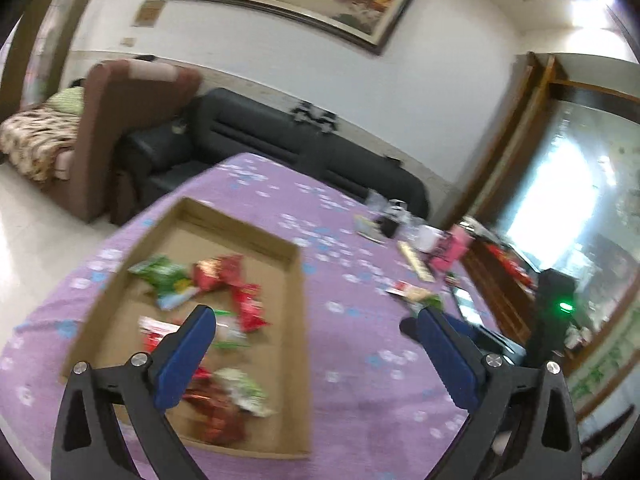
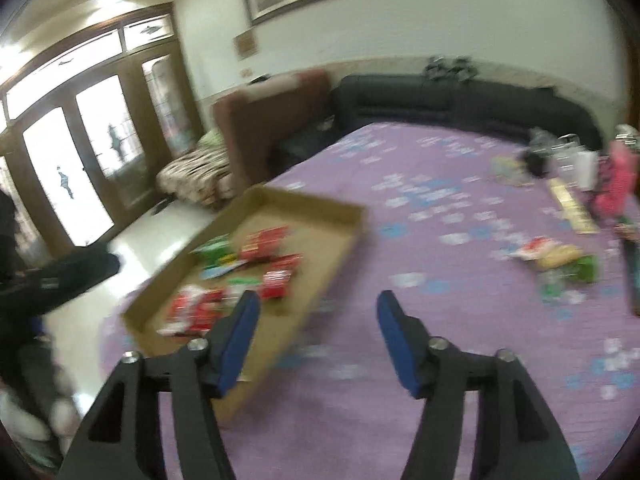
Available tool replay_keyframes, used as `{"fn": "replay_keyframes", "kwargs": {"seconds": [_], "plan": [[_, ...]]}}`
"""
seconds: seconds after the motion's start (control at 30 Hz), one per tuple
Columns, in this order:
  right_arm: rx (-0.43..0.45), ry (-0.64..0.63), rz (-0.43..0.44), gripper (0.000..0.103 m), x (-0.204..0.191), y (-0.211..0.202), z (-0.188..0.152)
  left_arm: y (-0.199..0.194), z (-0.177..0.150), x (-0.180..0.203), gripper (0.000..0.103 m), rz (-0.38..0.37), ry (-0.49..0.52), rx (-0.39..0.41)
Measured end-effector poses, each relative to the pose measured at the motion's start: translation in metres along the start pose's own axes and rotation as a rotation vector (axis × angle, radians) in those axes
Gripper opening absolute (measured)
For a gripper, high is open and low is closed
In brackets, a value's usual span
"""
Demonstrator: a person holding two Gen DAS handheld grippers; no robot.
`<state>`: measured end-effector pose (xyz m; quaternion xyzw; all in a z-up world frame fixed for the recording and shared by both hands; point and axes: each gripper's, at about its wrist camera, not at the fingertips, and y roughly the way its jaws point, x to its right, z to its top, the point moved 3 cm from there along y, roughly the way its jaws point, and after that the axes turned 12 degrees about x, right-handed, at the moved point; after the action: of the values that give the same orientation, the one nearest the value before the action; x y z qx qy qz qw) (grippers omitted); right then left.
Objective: Organize snacks
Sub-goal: 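Grasp the yellow wrapped bar on the table with the right gripper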
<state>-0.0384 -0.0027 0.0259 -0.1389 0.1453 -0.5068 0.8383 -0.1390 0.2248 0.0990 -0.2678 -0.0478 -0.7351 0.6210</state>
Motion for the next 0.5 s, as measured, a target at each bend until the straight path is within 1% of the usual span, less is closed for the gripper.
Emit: {"fn": "replay_keyframes", "kwargs": {"seconds": [0.07,0.23,0.33,0.4,0.47,0.5], "plan": [[0.013,0.025,-0.08,0.074,0.036,-0.006,-0.001,0.006,-0.009,0.015,0.102,-0.031,0.021,-0.036],[-0.04,0.202,-0.258,0.074,0.147,-0.016,-0.006,0.026,-0.029,0.038,0.102,-0.089,0.04,-0.126],[-0.063,0.244,-0.345,0.074,0.196,-0.013,-0.005,0.036,-0.04,0.045,0.102,-0.097,0.048,-0.167],[-0.079,0.274,-0.374,0.073,0.22,-0.006,-0.004,0.042,-0.044,0.049,0.102,-0.098,0.057,-0.184],[-0.091,0.326,-0.386,0.073,0.241,0.005,-0.004,0.045,-0.046,0.051,0.102,-0.095,0.069,-0.195],[-0.092,0.343,-0.392,0.071,0.247,0.009,-0.003,0.046,-0.047,0.051,0.102,-0.093,0.073,-0.197]]}}
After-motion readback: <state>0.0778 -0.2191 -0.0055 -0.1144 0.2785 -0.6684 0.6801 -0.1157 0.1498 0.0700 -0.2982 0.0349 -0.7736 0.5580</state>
